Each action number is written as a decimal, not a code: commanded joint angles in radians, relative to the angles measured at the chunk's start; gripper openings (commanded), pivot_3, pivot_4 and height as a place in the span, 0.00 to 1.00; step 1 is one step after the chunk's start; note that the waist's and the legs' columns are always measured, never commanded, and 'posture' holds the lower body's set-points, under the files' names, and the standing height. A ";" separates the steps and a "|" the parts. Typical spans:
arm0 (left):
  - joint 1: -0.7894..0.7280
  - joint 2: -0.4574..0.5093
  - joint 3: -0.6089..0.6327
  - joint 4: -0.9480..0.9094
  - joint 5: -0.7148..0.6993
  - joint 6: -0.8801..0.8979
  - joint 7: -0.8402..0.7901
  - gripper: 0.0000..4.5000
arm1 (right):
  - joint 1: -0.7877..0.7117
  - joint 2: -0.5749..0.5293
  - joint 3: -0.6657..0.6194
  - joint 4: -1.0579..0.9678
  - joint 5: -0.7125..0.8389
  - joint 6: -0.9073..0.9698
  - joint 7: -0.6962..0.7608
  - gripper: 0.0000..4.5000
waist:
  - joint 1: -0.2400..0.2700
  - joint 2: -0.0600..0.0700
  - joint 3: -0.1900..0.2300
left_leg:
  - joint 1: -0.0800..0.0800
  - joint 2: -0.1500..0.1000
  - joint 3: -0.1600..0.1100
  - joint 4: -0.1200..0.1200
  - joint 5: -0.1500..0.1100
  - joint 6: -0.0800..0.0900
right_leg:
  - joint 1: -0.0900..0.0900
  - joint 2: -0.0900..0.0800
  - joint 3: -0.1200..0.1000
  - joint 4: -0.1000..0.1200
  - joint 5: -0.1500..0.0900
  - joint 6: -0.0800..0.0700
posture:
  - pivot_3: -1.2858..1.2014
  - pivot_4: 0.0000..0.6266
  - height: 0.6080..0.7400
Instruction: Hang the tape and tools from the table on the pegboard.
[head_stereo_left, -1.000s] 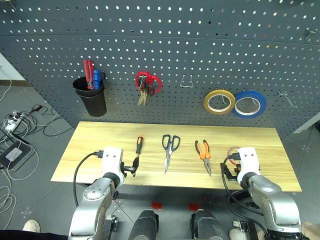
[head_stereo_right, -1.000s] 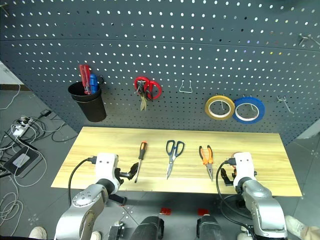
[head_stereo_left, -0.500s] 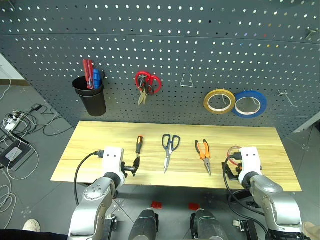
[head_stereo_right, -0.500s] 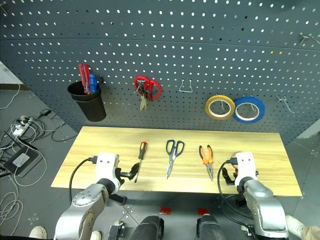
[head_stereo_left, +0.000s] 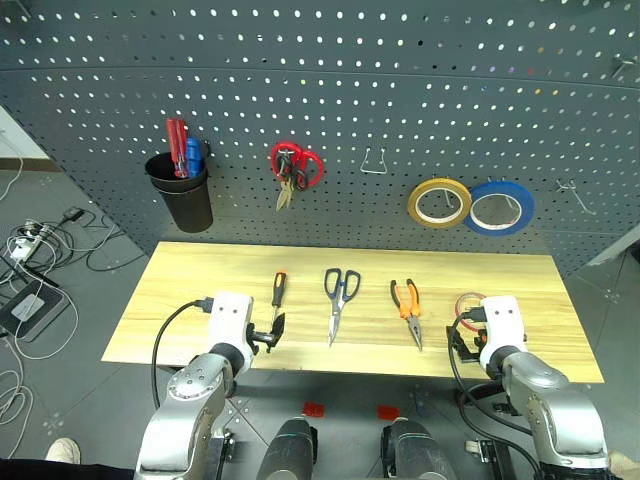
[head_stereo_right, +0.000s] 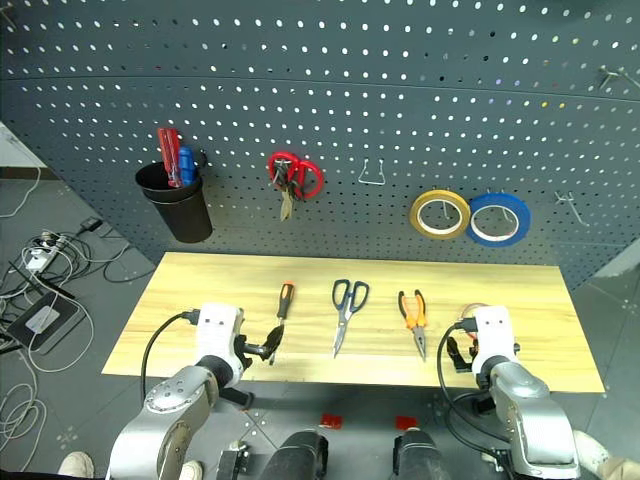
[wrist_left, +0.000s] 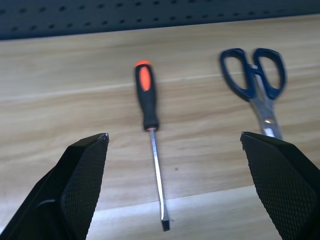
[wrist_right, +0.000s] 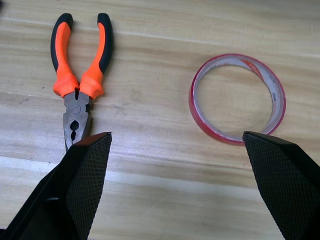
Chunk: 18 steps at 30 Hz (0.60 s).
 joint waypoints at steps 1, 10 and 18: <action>-0.084 0.025 -0.056 0.025 -0.009 -0.048 -0.076 0.99 | -0.019 -0.023 0.014 0.004 0.012 -0.040 0.036 1.00 | 0.000 0.000 0.004 | 0.000 0.000 0.000 0.000 0.000 0.000 | 0.000 0.000 0.000 0.000 0.000 0.000 | 0.56 0.40 1.00; -0.351 0.033 -0.274 0.225 -0.011 -0.207 -0.366 0.99 | -0.113 -0.080 0.039 0.099 0.017 -0.076 0.110 1.00 | -0.020 -0.001 0.071 | -0.001 0.000 0.001 0.001 0.000 0.000 | -0.001 0.000 0.000 0.002 0.000 0.000 | 0.53 0.56 1.00; -0.528 -0.025 -0.428 0.465 0.035 -0.426 -0.564 0.99 | -0.267 -0.138 0.022 0.285 0.005 -0.135 0.130 1.00 | -0.046 -0.003 0.138 | -0.003 0.001 0.002 0.003 0.000 0.000 | -0.002 0.000 0.000 0.004 0.000 0.000 | 0.52 0.68 1.00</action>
